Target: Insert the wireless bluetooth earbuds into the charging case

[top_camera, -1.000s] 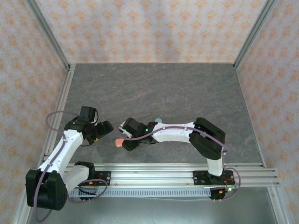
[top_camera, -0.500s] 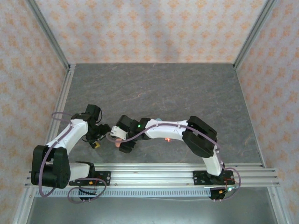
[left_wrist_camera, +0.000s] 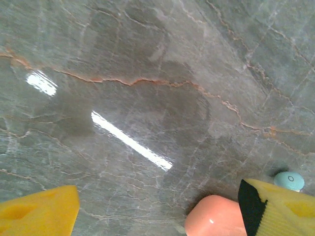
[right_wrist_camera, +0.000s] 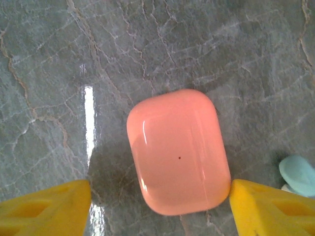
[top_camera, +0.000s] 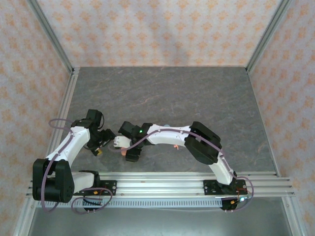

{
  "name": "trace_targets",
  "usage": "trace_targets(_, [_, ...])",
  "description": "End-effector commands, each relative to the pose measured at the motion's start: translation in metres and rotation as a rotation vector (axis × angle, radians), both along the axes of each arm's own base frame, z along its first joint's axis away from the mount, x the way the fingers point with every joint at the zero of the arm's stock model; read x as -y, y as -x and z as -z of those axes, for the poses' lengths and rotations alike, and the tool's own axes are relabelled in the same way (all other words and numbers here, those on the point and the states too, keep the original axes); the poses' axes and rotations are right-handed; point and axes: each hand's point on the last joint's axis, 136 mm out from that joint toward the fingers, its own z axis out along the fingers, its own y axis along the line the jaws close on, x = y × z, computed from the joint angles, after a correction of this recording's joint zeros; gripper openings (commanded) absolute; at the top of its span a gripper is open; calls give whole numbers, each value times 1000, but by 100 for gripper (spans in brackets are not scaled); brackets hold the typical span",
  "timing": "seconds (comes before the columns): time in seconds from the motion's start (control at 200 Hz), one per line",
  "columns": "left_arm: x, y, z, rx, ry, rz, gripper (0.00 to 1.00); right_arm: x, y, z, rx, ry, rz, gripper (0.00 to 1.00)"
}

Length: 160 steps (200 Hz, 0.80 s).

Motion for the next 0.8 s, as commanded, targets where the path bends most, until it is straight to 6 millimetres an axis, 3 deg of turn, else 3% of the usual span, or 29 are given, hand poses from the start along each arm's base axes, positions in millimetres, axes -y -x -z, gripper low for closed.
trace_targets(0.0, [-1,5,-8,-9,-7,6,84,-4,-2,5,28,30,-44,75])
trace_targets(0.37, [-3,10,-9,5,-10,17,86,-15,-9,11,47,28,-59,74])
trace_targets(0.54, [-6,9,-16,33,-28,44,87,-12,-12,10,52,29,-38,62])
trace_targets(0.796, [-10,4,-27,81,-52,52,88,-12,-21,-9,94,-55,51,46])
